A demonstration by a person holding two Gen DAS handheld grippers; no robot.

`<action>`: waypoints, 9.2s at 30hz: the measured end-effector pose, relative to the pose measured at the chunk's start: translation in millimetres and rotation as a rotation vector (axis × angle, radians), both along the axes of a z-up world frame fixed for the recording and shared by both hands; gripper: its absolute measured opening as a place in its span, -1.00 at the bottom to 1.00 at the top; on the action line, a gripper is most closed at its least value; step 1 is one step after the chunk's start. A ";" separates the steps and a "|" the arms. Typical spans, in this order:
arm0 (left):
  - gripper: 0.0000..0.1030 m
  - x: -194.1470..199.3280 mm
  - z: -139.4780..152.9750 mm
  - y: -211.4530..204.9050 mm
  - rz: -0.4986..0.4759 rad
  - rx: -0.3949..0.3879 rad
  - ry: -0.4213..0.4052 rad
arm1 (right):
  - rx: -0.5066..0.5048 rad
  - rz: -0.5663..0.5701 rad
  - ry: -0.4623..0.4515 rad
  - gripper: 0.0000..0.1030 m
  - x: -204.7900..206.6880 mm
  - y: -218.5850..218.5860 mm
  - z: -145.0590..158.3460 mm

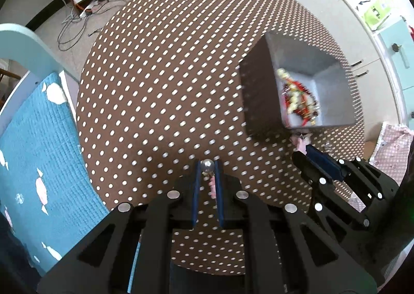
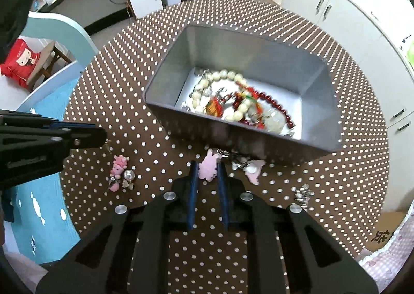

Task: Organize jewelry
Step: 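Lower both held earrings into the grey box and open both grippers, then grasp the pink bunny pendant with the left gripper while the right grasps the pink heart earring, then carry both pieces into the grey box and open both grippers, then withdraw both grippers and move the left toward the last pearl stud, then grasp the pearl stud with the left gripper while the right grasps the silver charm bracelet, then carry both pieces into the grey box and open both grippers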

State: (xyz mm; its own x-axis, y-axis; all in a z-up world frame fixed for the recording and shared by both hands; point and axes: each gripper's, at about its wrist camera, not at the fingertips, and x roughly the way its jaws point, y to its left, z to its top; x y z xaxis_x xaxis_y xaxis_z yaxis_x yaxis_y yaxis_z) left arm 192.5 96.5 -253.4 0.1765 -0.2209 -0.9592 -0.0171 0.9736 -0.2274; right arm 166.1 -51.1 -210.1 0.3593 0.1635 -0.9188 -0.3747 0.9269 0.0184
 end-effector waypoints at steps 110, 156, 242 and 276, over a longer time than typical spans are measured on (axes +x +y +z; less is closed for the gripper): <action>-0.79 42.7 87.2 -54.5 -0.005 0.020 -0.193 | 0.071 -0.048 -0.217 -0.73 -6.7 -60.8 85.8; 0.65 -19.4 16.8 -44.4 -0.013 0.089 0.000 | 0.030 -0.269 0.053 0.59 -36.1 -148.0 29.9; -0.80 -5.0 49.7 -39.8 0.014 0.107 -0.156 | -0.009 -0.103 -0.164 -0.62 -20.6 -108.7 57.4; -0.49 75.8 88.5 -88.8 -0.155 0.043 -0.249 | 0.116 -0.034 -0.250 -0.61 42.2 -78.4 116.0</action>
State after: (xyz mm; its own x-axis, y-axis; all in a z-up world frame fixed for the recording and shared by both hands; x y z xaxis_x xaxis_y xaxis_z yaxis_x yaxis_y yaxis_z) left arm 268.3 7.6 -165.0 0.3745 -0.2234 -0.8999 0.1838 0.9692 -0.1641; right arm 208.3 -129.4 -94.0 0.5800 0.2461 -0.7765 -0.3494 0.9363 0.0357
